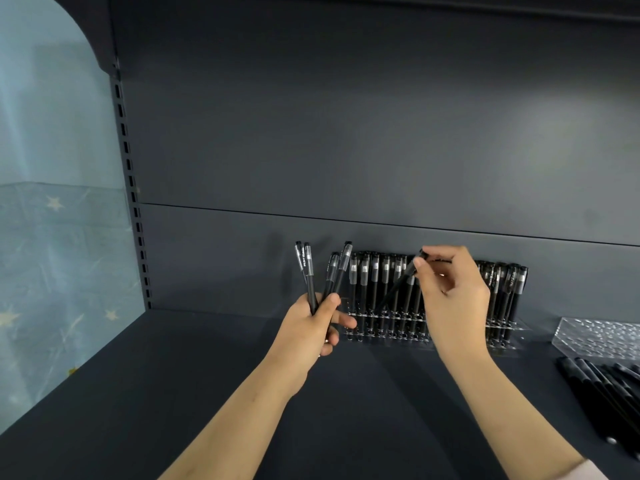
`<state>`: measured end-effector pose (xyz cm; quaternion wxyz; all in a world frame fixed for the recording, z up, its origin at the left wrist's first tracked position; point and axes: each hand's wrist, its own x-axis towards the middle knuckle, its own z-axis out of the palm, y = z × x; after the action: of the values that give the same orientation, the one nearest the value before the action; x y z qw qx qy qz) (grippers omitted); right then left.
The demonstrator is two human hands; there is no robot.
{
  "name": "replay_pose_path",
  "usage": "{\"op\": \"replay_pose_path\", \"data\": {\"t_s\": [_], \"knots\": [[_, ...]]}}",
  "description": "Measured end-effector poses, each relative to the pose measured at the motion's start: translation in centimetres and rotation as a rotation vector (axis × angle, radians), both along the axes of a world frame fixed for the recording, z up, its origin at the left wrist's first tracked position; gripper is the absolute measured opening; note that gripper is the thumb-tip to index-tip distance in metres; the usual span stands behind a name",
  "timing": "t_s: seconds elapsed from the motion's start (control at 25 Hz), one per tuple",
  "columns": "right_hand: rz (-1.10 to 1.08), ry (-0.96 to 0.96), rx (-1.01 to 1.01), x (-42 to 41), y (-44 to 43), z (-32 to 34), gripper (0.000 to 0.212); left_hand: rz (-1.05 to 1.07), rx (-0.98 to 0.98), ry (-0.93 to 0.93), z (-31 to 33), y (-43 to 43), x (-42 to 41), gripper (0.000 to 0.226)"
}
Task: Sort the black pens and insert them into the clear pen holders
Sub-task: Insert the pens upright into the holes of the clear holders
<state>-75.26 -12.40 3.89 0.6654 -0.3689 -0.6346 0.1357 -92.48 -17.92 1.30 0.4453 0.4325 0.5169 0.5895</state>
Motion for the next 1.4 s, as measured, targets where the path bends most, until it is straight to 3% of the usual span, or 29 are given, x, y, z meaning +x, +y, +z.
{"op": "replay_pose_path", "data": {"t_s": [0.2, 0.36, 0.48, 0.6, 0.8, 0.92, 1.0, 1.16, 1.4], "knots": [[-0.061, -0.225, 0.096, -0.5, 0.9, -0.7, 0.015, 0.025, 0.008, 0.0, 0.2, 0.1, 0.2, 0.014], [-0.045, -0.5, 0.073, -0.8, 2.2, -1.7, 0.036, 0.017, 0.049, 0.013, 0.3, -0.1, 0.5, 0.012], [-0.05, -0.558, 0.053, -0.8, 2.3, -2.2, 0.041, -0.004, 0.076, 0.014, 0.3, -0.2, 0.5, 0.016], [0.059, -0.364, -0.074, -0.8, 1.4, -1.2, 0.037, -0.053, 0.082, 0.021, 0.3, -0.4, 0.5, 0.018], [0.414, 0.05, -0.337, -0.7, 0.3, 0.2, 0.018, -0.184, 0.056, 0.115, 0.3, -1.0, 0.8, 0.021], [0.444, 0.176, -0.336, -0.8, 0.0, 0.4, 0.02, -0.198, 0.051, 0.105, 0.3, -1.0, 0.9, 0.02], [0.343, 0.268, -0.256, -0.4, -0.1, 0.9, 0.023, -0.128, 0.045, 0.062, 0.1, -0.8, 0.7, 0.019], [0.027, 0.219, -0.063, 1.0, -0.4, 1.6, 0.022, -0.017, 0.026, 0.018, -0.2, -0.2, 0.0, 0.021], [-0.011, 0.085, -0.014, 0.9, -0.1, 0.7, 0.017, -0.023, 0.004, -0.067, 0.1, -0.1, 0.2, 0.032]]}}
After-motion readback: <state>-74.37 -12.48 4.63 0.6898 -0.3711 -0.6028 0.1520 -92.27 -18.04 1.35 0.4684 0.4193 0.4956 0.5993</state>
